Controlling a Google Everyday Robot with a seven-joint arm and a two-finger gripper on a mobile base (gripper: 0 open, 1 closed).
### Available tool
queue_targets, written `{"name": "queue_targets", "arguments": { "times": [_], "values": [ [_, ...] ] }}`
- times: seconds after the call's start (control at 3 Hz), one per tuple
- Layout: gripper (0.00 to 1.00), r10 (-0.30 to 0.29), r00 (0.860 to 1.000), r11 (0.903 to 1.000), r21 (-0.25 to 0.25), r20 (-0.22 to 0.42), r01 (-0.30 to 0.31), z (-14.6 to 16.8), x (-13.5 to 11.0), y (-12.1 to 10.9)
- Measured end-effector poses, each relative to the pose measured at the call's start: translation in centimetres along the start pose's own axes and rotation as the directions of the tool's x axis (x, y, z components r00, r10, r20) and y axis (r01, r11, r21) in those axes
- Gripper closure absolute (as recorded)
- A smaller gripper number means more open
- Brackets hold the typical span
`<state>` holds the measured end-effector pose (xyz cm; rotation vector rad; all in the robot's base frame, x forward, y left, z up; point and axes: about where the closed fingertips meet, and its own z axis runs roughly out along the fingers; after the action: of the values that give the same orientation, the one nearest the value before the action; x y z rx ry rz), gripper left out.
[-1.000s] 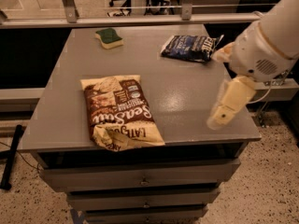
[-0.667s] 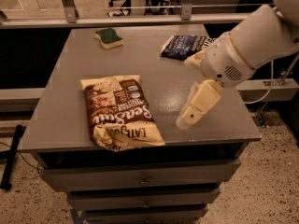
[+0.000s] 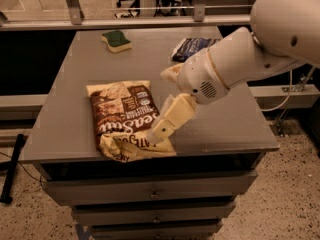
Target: Pick brown chip bag
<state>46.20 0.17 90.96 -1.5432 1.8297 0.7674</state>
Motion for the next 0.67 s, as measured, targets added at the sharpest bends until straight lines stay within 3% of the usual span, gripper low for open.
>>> {"name": "queue_targets", "arguments": {
  "times": [0.67],
  "values": [
    [0.00,-0.033,0.999,0.9995,0.000,0.021,0.033,5.5,0.7,3.0]
  ]
}}
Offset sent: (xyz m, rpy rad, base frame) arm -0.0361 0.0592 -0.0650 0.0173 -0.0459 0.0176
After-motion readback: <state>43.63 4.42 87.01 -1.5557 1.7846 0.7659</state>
